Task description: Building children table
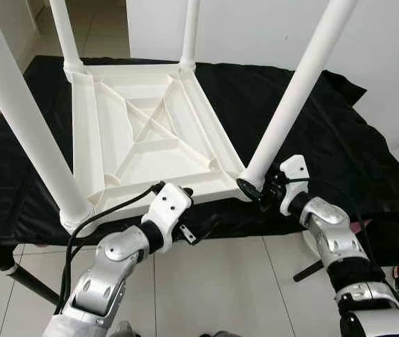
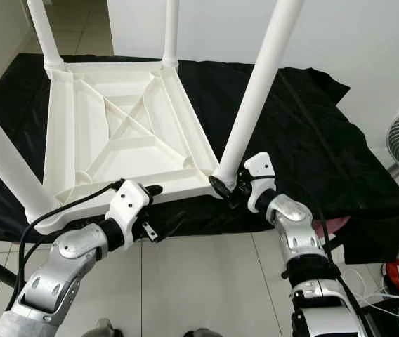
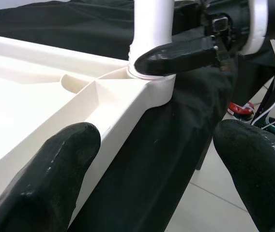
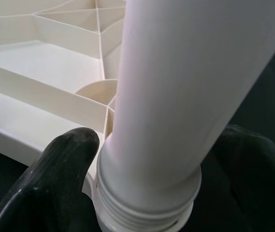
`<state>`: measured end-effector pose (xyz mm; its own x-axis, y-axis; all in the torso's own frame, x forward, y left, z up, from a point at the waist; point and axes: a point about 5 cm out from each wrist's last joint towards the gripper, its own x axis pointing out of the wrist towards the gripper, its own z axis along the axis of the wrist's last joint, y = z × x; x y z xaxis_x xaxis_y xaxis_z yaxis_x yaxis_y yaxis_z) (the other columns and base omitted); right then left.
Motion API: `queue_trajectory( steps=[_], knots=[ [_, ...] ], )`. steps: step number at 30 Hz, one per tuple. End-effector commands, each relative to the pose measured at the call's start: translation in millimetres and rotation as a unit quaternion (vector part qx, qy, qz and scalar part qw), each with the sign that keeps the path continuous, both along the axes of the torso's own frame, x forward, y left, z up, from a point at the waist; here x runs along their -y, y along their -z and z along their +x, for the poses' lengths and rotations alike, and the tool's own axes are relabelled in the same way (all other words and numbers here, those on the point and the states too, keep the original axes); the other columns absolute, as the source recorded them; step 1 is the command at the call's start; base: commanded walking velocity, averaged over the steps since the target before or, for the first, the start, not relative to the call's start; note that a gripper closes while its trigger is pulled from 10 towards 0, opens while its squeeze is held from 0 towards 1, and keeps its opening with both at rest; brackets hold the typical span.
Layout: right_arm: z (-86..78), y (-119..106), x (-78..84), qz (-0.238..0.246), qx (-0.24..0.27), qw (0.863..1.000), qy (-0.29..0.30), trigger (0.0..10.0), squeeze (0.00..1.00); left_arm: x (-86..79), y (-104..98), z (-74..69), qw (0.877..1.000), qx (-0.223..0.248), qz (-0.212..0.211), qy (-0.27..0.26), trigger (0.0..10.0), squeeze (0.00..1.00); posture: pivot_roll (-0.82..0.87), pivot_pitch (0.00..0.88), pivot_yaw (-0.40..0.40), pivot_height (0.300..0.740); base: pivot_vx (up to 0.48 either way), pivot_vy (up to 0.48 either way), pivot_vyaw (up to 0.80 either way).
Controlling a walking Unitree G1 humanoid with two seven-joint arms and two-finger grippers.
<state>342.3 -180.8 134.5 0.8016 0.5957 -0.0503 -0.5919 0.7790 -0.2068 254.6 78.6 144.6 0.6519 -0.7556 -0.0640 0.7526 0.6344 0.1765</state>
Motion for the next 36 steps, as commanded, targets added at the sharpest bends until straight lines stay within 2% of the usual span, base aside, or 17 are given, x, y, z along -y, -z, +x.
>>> queue_trajectory(
  steps=[1, 7, 8, 9, 10, 11, 13, 14, 24, 25, 26, 27, 31, 33, 36],
  knots=[
    [1.9, 1, 3.1, -0.014, -0.001, 1.000, -0.004, 10.0, 0.00, 4.2, -1, 0.2, 1.000, 0.000, 0.000, 0.005, 10.0, 0.00, 0.05, 0.010, -0.073, 0.740, 0.000, 0.000, 0.00],
    [8.5, 3, -3.6, -0.013, -0.009, 0.999, -0.027, 9.8, 0.00, 6.5, -3, 2.7, 1.000, 0.004, 0.001, 0.010, 10.0, 0.00, 0.05, 0.000, -0.065, 0.740, 0.000, 0.000, 0.00],
    [9.6, 4, -6.8, -0.014, -0.009, 0.999, -0.036, 5.5, 0.00, 7.4, -3, 2.9, 1.000, 0.004, 0.001, 0.012, 10.0, 0.00, 0.05, 0.000, -0.062, 0.740, 0.000, 0.000, 0.00],
    [9.6, 4, -6.8, -0.014, -0.009, 0.999, -0.036, 5.5, 0.00, 7.4, -3, 2.9, 1.000, 0.004, 0.001, 0.012, 10.0, 0.00, 0.05, 0.000, -0.062, 0.740, 0.000, 0.000, 0.00],
    [10.1, 5, -9.4, -0.015, -0.010, 0.999, -0.043, 4.4, 0.00, 8.4, -2, 2.7, 1.000, 0.003, 0.002, 0.015, 10.0, 0.00, 0.05, 0.000, -0.062, 0.740, 0.000, 0.000, 0.00],
    [10.0, 6, -11.7, -0.015, -0.011, 0.999, -0.047, 1.7, 0.00, 9.5, -1, 1.8, 1.000, 0.003, 0.008, 0.020, 10.0, 0.00, 0.05, 0.000, -0.063, 0.740, 0.000, 0.000, 0.00],
    [10.0, 6, -11.7, -0.015, -0.011, 0.999, -0.047, 1.7, 0.00, 9.5, -1, 1.8, 1.000, 0.003, 0.008, 0.020, 10.0, 0.00, 0.05, 0.000, -0.063, 0.740, 0.000, 0.000, 0.00],
    [9.7, 8, -13.4, -0.013, -0.014, 0.998, -0.051, 0.0, 0.00, 10.4, 2, 0.6, 1.000, 0.001, 0.014, 0.025, 10.0, 0.00, 0.05, 0.000, -0.064, 0.740, 0.000, 0.000, 0.00],
    [5.7, 18, -11.5, -0.007, -0.019, 0.999, -0.049, 0.0, 0.00, 13.7, 7, -3.0, 0.999, -0.006, 0.026, 0.031, 10.0, 0.00, 0.05, 0.007, -0.076, 0.740, 0.000, 0.000, 0.00],
    [7.2, 17, -10.9, 0.002, -0.007, 1.000, -0.027, 10.0, 0.00, 13.9, 7, -2.8, 0.999, -0.006, 0.025, 0.030, 10.0, 0.00, 0.05, 0.011, -0.082, 0.740, 0.000, 0.000, 0.00],
    [7.2, 17, -10.9, 0.002, -0.007, 1.000, -0.027, 10.0, 0.00, 13.9, 7, -2.8, 0.999, -0.006, 0.025, 0.030, 10.0, 0.00, 0.05, 0.011, -0.082, 0.740, 0.000, 0.000, 0.00],
    [9.6, 14, -11.6, 0.025, 0.000, 1.000, 0.000, 10.0, 0.00, 13.3, 7, -2.3, 0.999, -0.004, 0.025, 0.026, 10.0, 0.00, 0.05, 0.014, -0.085, 0.740, 0.000, 0.000, 0.00],
    [10.6, 9, -15.8, 0.034, 0.026, 0.998, 0.036, 10.0, 0.00, 12.1, 6, -0.7, 1.000, -0.002, 0.021, 0.016, 10.0, 0.00, 0.04, 0.021, -0.088, 0.740, 0.000, 0.000, 0.00],
    [9.9, 5, -22.8, 0.052, 0.044, 0.994, 0.087, 10.0, 0.00, 12.0, 6, 1.5, 1.000, 0.000, 0.021, 0.008, 10.0, 0.00, 0.03, 0.030, -0.098, 0.740, 0.000, 0.000, 0.00],
    [6.3, 4, -29.2, 0.067, 0.054, 0.990, 0.112, 10.0, 0.00, 11.5, 6, 2.6, 1.000, 0.004, 0.023, 0.007, 10.0, 0.00, 0.04, 0.036, -0.105, 0.740, 0.000, 0.000, 0.00]
  ],
)
